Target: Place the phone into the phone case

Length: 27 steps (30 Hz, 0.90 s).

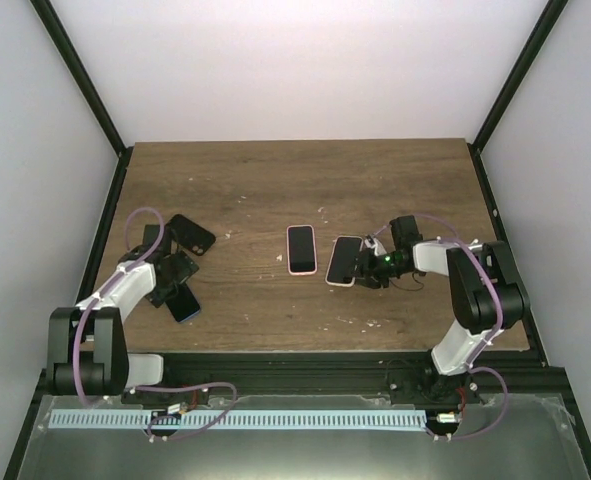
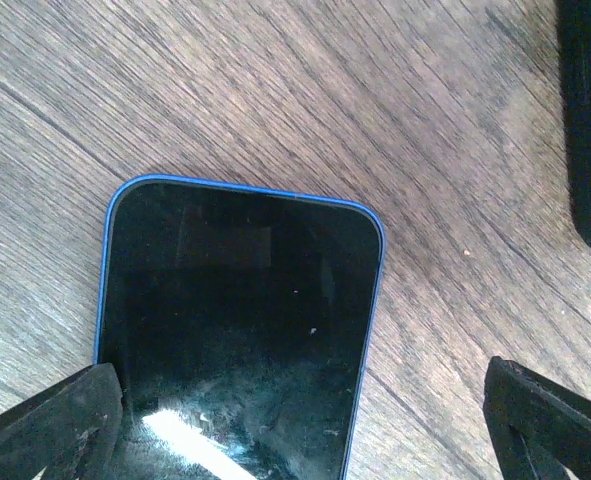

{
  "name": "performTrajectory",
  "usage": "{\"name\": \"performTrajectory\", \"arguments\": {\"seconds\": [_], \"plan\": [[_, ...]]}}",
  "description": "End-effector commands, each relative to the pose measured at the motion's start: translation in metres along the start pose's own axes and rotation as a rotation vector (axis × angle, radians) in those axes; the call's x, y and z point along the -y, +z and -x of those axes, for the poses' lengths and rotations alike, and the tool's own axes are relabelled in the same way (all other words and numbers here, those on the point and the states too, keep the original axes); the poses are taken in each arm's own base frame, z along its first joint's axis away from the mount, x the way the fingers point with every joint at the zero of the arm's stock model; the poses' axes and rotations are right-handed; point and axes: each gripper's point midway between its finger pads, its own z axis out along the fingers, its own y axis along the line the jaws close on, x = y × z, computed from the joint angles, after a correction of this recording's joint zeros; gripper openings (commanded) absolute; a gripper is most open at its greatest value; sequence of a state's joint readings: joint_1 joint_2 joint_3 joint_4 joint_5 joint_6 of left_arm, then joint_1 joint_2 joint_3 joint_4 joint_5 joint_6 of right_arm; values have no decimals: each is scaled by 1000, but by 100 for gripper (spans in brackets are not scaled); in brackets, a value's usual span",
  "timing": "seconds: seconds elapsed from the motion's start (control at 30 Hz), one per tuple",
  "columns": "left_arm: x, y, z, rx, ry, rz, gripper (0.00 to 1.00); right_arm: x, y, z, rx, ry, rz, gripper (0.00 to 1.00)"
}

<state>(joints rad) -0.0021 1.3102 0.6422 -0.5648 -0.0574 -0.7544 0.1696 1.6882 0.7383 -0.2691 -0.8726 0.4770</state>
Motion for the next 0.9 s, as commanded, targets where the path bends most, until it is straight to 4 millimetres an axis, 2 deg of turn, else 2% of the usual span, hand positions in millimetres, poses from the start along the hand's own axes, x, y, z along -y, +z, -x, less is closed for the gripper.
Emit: {"name": "performTrajectory", "arguments": {"seconds": [0.0, 0.13, 0.23, 0.27, 0.37, 0.53, 0.63, 0.8, 0.87], "plan": [[-7, 3, 3, 3, -29, 51, 100, -6, -14, 18, 87, -34, -40, 50], [4, -9, 24, 60, -53, 41, 96, -9, -24, 17, 135, -33, -74, 70], [24, -18, 46, 104, -70, -6, 92, -15, -33, 18, 181, -35, -85, 95], [30, -17, 52, 114, -77, -16, 89, -16, -35, 18, 191, -37, -85, 99], [50, -14, 71, 137, -77, -53, 80, -25, -40, 18, 211, -54, -78, 100], [65, 3, 91, 106, -101, -42, 65, -47, -50, 18, 248, -107, -61, 100], [67, 18, 97, 89, -119, -40, 59, -58, -56, 17, 265, -134, -47, 100], [60, 42, 100, 53, -153, -32, 39, -67, -58, 12, 276, -155, -31, 100], [62, 49, 102, 43, -162, -51, 35, -70, -58, 9, 279, -164, -25, 100]]}}
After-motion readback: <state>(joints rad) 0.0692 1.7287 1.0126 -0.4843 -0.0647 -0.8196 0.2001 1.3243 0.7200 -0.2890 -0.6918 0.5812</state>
